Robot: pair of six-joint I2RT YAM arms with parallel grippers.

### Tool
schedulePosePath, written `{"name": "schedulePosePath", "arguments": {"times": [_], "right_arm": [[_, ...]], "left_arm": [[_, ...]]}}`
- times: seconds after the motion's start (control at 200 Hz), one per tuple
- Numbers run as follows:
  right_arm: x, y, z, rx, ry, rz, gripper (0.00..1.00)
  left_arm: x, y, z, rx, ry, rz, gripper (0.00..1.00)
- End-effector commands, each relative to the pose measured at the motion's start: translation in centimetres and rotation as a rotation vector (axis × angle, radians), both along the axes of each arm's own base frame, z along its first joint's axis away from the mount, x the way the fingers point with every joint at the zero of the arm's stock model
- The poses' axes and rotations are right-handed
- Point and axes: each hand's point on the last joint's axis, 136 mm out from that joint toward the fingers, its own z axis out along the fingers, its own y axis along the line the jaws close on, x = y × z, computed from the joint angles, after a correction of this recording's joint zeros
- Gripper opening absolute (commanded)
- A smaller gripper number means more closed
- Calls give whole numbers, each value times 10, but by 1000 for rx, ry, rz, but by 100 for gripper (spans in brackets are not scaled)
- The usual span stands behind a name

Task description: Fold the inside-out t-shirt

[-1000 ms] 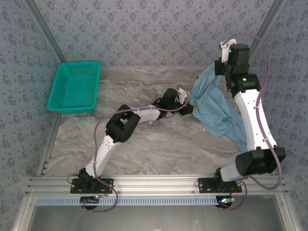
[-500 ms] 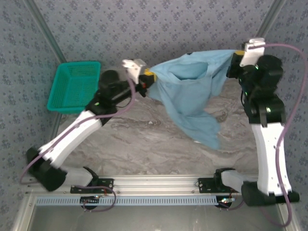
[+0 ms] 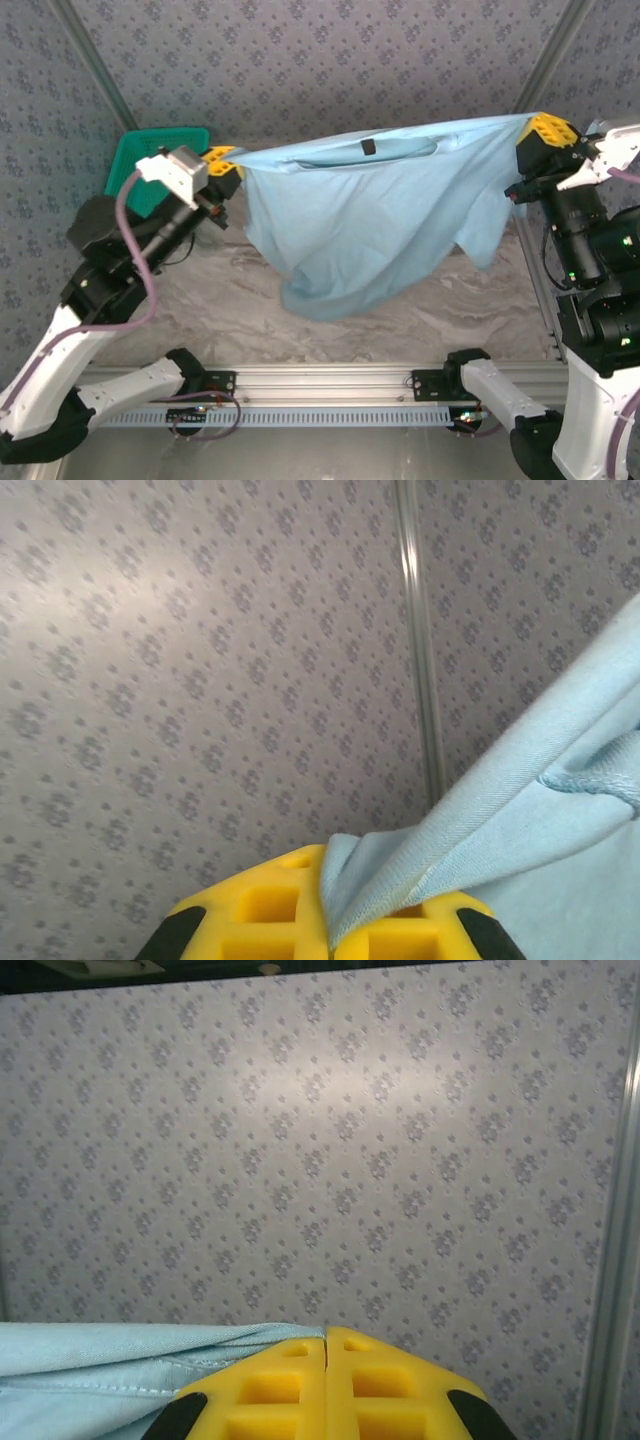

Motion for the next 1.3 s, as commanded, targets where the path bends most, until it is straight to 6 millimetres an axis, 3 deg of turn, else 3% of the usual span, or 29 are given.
{"name": "schedulePosePath", "arguments": {"times": [0.0,0.105,0.19,0.305,0.415,0.52,0.53,0.545,0.55,0.595,0.635,0.695,0.764,0.834,0.899,1.034,1.059,1.144,1.169,1.214,1.294], "right_arm": [[-6,0,11,39,-25,16,0],[16,2,4,32,7,5,0],[50,-2,-10,12,56,-52,0],[117,-2,-40,-37,159,-124,0],[201,-2,-90,-115,272,-207,0],[291,0,-163,-181,399,-262,0],[304,1,-178,-189,425,-262,0],[310,1,-180,-188,421,-268,0],[320,2,-193,-195,447,-269,0],[356,4,-233,-212,512,-277,2],[385,8,-270,-228,571,-276,8],[421,11,-323,-267,663,-286,22],[446,13,-360,-283,762,-290,40],[448,21,-373,-295,832,-269,51],[436,28,-372,-292,868,-244,55],[370,53,-380,-224,963,-136,58],[355,56,-388,-201,986,-122,59],[305,72,-418,-85,1077,-37,61],[293,76,-430,-48,1108,-12,61],[275,84,-448,0,1165,35,69],[253,100,-485,7,1258,80,72]], "left_arm": [[-2,30,18,-2,-35,131,0],[19,31,15,33,-23,228,0],[51,28,4,84,12,324,0],[117,34,-22,84,127,393,0],[195,33,-74,117,272,435,0],[267,30,-142,162,386,481,0],[274,29,-149,166,399,485,0],[283,29,-158,170,411,489,0],[286,30,-161,171,416,492,0],[315,30,-194,185,464,514,0],[338,33,-220,186,509,534,7],[370,34,-255,178,574,538,25],[396,28,-286,182,655,512,39],[408,18,-302,193,719,472,46],[410,11,-294,177,741,434,53],[385,4,-283,118,795,383,58],[376,4,-296,117,835,377,59],[347,-1,-306,18,904,337,59],[337,-5,-318,-12,937,309,58],[320,-10,-334,-56,984,281,58],[297,-13,-368,-78,1052,265,59]]}}
